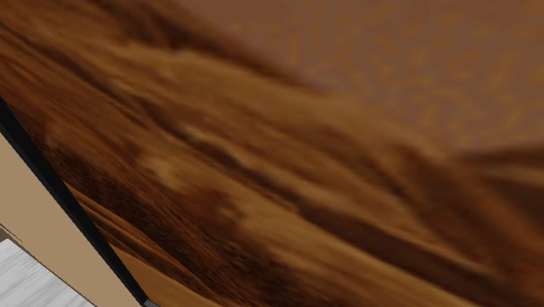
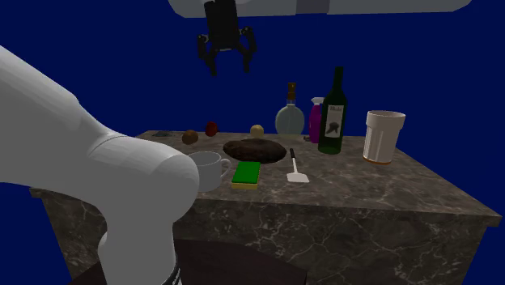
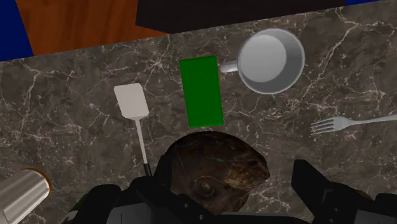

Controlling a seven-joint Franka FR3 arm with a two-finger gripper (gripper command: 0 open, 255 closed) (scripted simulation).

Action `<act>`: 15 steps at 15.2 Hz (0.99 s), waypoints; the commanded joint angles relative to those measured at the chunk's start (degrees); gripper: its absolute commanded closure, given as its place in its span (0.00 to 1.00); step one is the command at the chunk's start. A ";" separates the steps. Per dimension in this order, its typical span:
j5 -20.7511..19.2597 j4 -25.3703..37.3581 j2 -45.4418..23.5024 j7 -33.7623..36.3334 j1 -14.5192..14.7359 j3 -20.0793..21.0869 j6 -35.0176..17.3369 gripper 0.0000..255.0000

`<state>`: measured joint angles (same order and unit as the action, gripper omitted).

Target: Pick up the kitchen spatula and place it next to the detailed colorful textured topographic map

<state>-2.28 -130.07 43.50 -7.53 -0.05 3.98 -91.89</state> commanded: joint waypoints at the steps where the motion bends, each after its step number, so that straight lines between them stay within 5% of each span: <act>1: 0.00 0.00 0.00 0.00 0.00 0.00 0.00 0.00; 15: -2.08 -7.28 -17.05 -14.56 -1.25 -11.24 -23.84 0.00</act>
<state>-4.35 -136.79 27.89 -20.89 -1.22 -6.43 -113.69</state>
